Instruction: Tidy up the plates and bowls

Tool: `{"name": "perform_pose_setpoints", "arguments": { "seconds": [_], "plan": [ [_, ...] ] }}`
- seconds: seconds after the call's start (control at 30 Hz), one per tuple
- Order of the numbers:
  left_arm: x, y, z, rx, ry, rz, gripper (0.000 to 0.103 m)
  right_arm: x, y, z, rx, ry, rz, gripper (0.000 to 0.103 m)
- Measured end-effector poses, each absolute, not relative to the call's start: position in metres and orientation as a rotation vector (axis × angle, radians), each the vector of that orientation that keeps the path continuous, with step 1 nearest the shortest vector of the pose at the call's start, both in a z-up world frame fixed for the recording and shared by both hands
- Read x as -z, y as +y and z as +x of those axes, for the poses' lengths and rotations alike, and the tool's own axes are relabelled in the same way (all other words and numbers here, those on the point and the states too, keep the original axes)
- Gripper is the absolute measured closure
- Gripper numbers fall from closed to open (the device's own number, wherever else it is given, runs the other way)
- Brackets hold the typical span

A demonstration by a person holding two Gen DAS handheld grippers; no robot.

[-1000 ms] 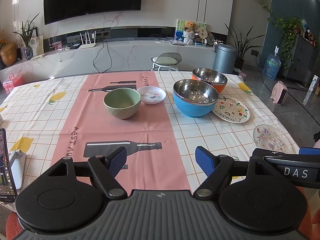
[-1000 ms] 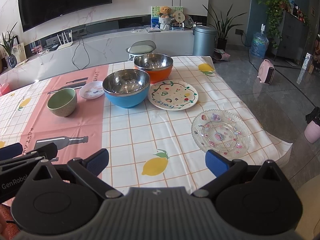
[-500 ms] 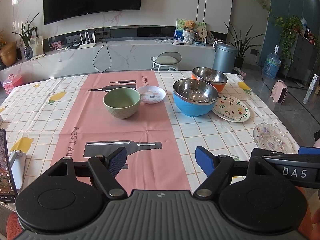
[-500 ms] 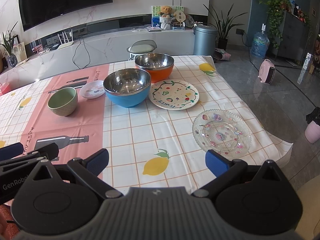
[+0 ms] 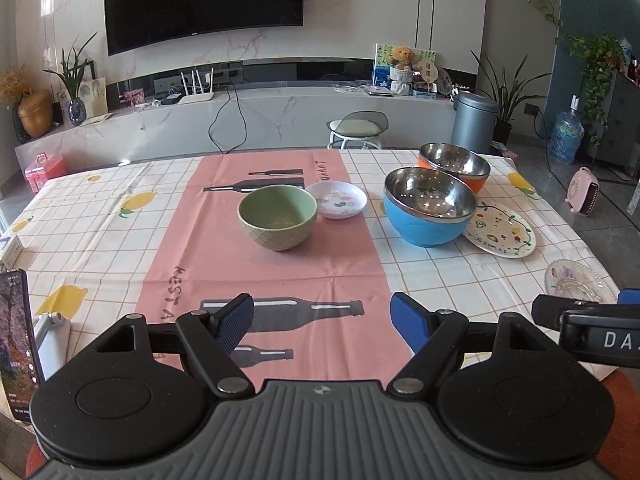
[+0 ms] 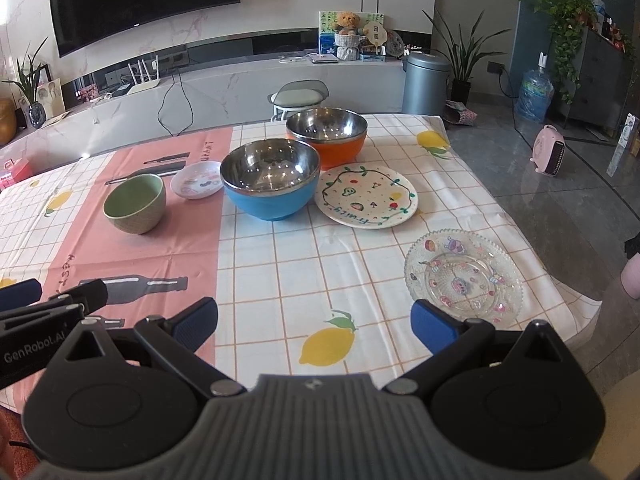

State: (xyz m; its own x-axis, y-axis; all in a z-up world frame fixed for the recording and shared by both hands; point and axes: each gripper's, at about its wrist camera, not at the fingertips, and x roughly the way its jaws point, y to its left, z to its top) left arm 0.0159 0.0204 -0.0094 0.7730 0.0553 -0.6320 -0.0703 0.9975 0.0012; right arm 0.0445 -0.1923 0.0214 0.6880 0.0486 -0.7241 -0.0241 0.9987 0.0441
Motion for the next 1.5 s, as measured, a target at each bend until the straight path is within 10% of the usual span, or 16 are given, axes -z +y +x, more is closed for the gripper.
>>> {"name": "perform_pose_setpoints", "arguments": {
  "seconds": [0.53,0.7,1.37,1.5],
  "plan": [
    [0.01,0.078,0.054,0.003,0.654,-0.208,0.036,-0.021,-0.143,0.087,-0.23,0.539,-0.062,0.003],
    [0.014,0.095,0.064,-0.064,0.634,-0.244,0.062,-0.017,-0.124,0.112,-0.239,0.577,-0.05,0.014],
    [0.045,0.153,0.117,-0.196,0.679,-0.429,0.062,0.021,-0.075,0.197,-0.21,0.786,0.131,0.017],
    [0.052,0.165,0.128,-0.18,0.687,-0.538,0.062,0.034,-0.067,0.217,-0.212,0.863,0.185,0.031]
  ]
}}
